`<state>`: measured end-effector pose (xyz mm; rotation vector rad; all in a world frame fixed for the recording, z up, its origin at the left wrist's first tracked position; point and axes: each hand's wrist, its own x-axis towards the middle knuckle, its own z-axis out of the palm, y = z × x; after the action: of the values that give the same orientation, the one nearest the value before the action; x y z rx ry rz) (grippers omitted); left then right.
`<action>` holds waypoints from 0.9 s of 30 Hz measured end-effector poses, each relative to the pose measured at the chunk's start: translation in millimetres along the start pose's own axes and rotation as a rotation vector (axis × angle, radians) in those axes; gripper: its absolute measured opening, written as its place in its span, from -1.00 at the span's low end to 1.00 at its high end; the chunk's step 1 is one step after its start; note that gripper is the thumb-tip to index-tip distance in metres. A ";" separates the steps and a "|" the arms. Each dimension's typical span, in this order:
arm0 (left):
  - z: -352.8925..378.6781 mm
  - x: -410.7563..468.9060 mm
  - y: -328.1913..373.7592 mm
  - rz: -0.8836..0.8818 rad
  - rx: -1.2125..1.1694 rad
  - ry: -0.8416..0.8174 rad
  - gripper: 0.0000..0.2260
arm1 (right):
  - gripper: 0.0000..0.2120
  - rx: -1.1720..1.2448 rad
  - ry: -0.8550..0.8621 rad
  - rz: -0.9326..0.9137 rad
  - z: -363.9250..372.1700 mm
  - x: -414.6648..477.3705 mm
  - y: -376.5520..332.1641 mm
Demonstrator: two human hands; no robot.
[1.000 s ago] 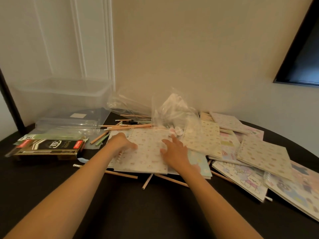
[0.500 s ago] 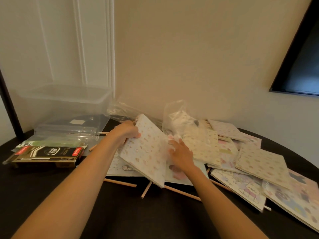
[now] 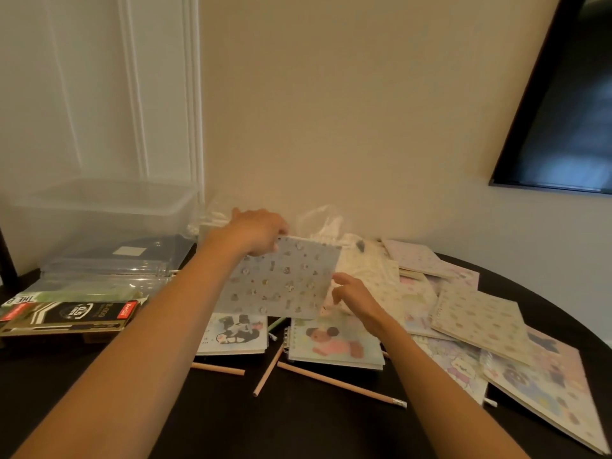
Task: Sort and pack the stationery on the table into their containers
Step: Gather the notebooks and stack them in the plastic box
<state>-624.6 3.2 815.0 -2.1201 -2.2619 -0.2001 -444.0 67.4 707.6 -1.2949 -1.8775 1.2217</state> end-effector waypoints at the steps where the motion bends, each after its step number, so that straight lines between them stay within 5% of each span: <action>1: -3.2 0.7 4.0 0.028 0.004 0.011 -0.92 | -0.54 0.066 -0.044 -0.016 -0.7 -2.8 -2.6; 7: -9.4 11.7 34.9 0.109 0.087 0.159 -0.89 | -0.70 0.519 -0.121 -0.139 -4.9 -14.4 -5.6; 10: 4.6 22.0 43.4 0.113 0.047 0.308 -0.86 | -0.84 0.602 0.048 -0.174 -11.2 -15.3 -4.6; 14: 26.6 29.0 49.2 0.140 -0.273 0.453 -0.55 | -0.76 0.887 0.265 -0.025 -20.2 -12.5 5.8; 17: 39.7 30.9 54.2 -0.005 -0.444 0.531 -0.52 | -0.64 1.016 0.477 0.097 -33.7 -12.5 19.4; 21: 74.0 44.1 60.6 -0.078 -0.382 0.233 -0.66 | -0.60 1.197 0.612 0.196 -54.9 -17.9 34.5; 27: 121.1 53.3 86.5 -0.013 -0.238 -0.085 -0.21 | -0.63 1.233 0.596 0.219 -73.3 -28.0 46.3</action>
<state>-534.5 75.5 707.0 -2.2655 -2.4092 -0.4069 -353.5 74.6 699.7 -0.9390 -0.3545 1.4686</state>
